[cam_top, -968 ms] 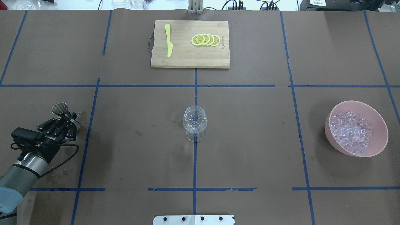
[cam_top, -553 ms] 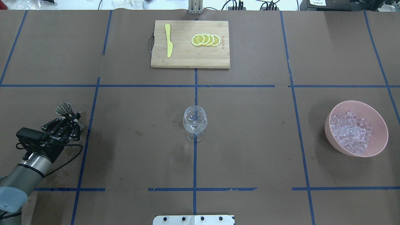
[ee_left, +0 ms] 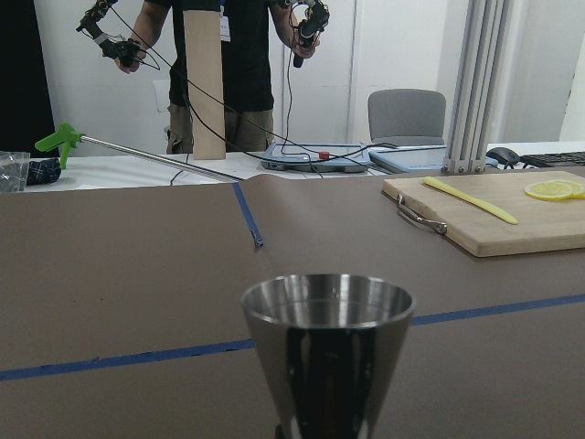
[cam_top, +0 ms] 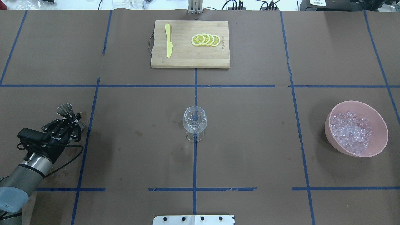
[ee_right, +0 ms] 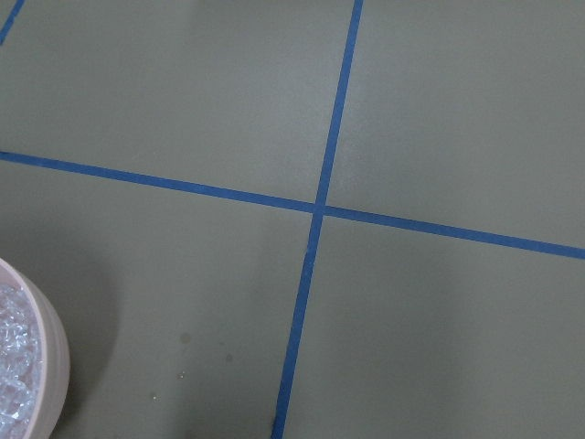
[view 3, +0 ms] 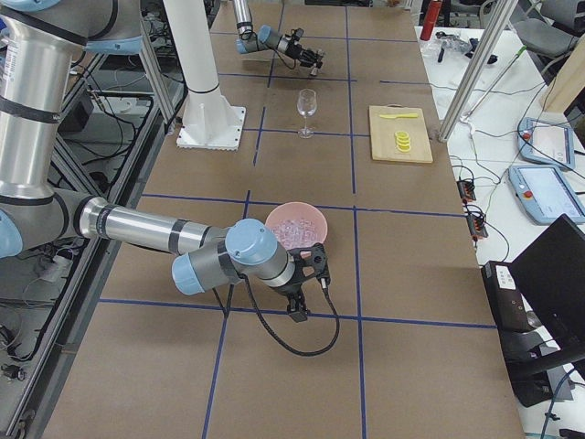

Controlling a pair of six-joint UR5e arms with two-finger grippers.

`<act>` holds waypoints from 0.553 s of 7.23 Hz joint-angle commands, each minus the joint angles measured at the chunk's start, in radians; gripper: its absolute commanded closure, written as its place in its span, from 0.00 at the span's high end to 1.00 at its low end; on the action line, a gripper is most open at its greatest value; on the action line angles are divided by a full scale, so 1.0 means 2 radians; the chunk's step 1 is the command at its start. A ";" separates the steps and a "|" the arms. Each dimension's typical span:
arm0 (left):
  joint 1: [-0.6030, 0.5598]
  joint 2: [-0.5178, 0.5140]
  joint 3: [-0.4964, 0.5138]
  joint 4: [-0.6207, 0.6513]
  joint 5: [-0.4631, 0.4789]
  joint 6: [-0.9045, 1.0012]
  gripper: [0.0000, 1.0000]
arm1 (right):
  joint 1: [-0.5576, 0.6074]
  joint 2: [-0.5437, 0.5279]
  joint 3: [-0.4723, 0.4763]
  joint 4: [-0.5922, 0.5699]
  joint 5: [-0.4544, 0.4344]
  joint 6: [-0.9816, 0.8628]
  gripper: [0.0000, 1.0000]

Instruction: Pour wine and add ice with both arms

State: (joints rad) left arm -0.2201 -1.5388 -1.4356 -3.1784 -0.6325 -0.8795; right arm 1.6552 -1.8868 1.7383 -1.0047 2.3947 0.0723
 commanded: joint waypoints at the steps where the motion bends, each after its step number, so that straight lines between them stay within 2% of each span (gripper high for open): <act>1: 0.003 -0.001 0.002 0.000 0.000 0.000 0.28 | 0.000 0.000 0.000 0.000 0.000 0.000 1.00; 4: 0.004 0.001 0.003 -0.001 0.001 0.000 0.36 | 0.000 0.000 0.000 0.000 0.000 0.000 1.00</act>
State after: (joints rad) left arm -0.2127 -1.5387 -1.4301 -3.1797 -0.6316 -0.8790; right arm 1.6551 -1.8868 1.7380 -1.0047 2.3946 0.0721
